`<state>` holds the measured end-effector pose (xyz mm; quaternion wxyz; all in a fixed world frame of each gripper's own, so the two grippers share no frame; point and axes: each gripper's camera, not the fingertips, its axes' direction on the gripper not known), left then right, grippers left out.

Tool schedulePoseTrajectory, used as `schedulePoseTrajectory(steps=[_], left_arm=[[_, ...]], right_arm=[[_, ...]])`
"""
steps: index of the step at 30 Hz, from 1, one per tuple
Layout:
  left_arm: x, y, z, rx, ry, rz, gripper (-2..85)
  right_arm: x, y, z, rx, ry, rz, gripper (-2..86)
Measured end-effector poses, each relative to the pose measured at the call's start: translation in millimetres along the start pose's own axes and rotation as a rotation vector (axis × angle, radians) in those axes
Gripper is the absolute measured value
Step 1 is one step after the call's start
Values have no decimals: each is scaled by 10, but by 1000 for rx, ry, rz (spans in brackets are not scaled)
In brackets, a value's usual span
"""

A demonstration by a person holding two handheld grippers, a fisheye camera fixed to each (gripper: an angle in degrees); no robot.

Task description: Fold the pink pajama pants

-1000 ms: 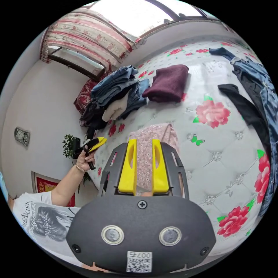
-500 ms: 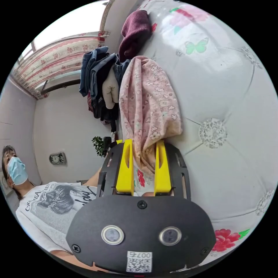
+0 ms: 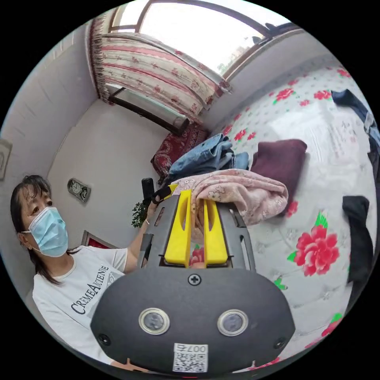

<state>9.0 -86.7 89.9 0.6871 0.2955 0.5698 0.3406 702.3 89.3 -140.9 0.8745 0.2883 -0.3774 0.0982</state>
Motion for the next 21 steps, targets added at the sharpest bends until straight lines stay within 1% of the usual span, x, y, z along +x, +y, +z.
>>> schedulePoseTrajectory(steps=[1, 3, 4, 6, 7, 9, 11, 12, 13, 14, 16, 18, 20, 21], left_arm=[[22, -214, 31, 12, -47, 15, 32], [-28, -406, 139, 15, -135, -5, 41], [-108, -423, 225, 18, -213, -46, 50], [-267, -290, 359, -1, -316, -122, 66], [-371, -106, 446, -26, -361, -173, 73], [-482, 282, 582, -86, -396, -206, 78], [-535, 785, 739, -189, -452, -224, 82], [-534, 1166, 840, -276, -492, -231, 83], [-498, 1562, 917, -360, -528, -245, 81], [-466, 1756, 942, -399, -544, -253, 80], [-231, 2423, 951, -519, -605, -281, 71], [42, 2760, 892, -555, -655, -272, 61], [316, 2962, 876, -610, -699, -233, 52], [441, 3058, 915, -664, -723, -215, 50]], right_arm=[[-46, -210, 14, 35, 35, -16, 22], [47, -428, 124, 89, 98, 41, 29], [166, -474, 247, 138, 158, 98, 35], [390, -436, 485, 154, 245, 157, 47], [570, -334, 657, 122, 291, 186, 53], [834, -27, 942, 30, 360, 197, 57], [1110, 656, 1300, -139, 438, 201, 60], [1159, 866, 1376, -183, 460, 199, 61], [1224, 1311, 1507, -271, 512, 190, 63], [1256, 1756, 1600, -358, 570, 182, 65], [1207, 2343, 1560, -421, 675, 172, 68], [1049, 2695, 1188, -334, 842, 177, 74], [897, 2942, 420, -159, 1163, 251, 89], [861, 2982, 218, -113, 1233, 257, 92]])
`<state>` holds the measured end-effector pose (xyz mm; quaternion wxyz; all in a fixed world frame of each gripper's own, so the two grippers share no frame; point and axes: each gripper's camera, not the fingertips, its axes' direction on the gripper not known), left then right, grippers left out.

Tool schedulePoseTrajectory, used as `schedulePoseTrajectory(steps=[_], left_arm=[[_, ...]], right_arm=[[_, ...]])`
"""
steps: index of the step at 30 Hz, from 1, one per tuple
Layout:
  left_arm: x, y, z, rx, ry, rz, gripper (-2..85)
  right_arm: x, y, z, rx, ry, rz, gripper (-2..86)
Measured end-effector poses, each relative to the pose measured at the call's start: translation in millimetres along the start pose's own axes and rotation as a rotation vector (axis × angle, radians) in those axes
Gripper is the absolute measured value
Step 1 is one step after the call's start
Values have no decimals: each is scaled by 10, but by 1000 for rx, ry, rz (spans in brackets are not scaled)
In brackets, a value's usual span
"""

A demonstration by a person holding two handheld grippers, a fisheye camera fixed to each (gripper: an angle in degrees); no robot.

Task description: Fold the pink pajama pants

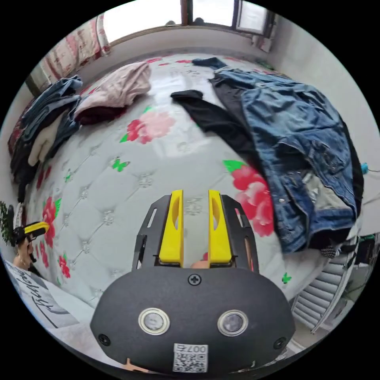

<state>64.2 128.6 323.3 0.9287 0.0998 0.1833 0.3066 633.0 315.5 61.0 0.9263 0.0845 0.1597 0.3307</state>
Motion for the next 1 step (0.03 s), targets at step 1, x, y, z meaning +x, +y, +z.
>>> schedulePoseTrajectory(steps=[1], left_arm=[[104, 61, 59, -46, -20, 23, 52]], right_arm=[[371, 49, -154, 50, 119, 81, 99]])
